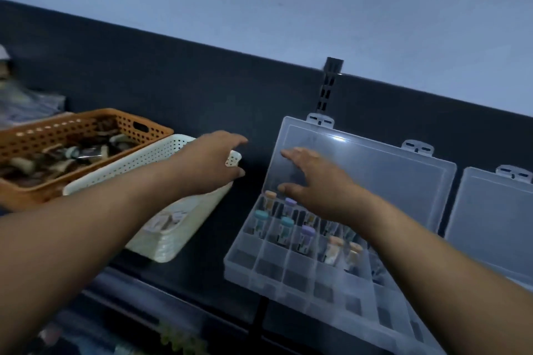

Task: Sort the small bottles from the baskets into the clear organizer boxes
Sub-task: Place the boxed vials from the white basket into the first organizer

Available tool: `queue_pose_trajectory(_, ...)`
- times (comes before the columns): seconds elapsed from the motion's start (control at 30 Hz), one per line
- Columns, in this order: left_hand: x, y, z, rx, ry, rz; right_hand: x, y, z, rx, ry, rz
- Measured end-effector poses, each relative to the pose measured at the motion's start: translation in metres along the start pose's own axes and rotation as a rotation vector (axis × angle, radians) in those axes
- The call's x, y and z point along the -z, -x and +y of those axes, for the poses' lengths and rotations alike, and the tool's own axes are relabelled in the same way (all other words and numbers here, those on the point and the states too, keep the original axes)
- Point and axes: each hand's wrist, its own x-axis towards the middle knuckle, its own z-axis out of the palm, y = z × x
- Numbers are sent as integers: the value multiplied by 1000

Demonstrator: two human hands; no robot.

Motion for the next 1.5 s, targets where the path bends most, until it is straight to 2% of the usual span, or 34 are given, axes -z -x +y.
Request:
queue_pose_trajectory(0.2,14,22,-69,148,-129,-98,-29,-49,-53,94,16,-56)
queue_pose_trajectory(0.4,11,35,-112,231,-102,-246,-58,-93,-92,122,45,-156)
queue_pose_trajectory(0.97,-9,22,-126,103,75,-629,-112,-162,-127,138,333,-437)
queue_pose_trajectory(1.1,-12,20,-124,97,69,-696,-115,-164,-129,150,365,-415)
queue_pose_trajectory(1.3,-14,19,-127,116,54,-700,-116,-161,-128,112,302,-334)
queue_pose_trajectory(1.5,-13,19,-124,132,87,-658,-107,-154,-117,-44,-172,-126)
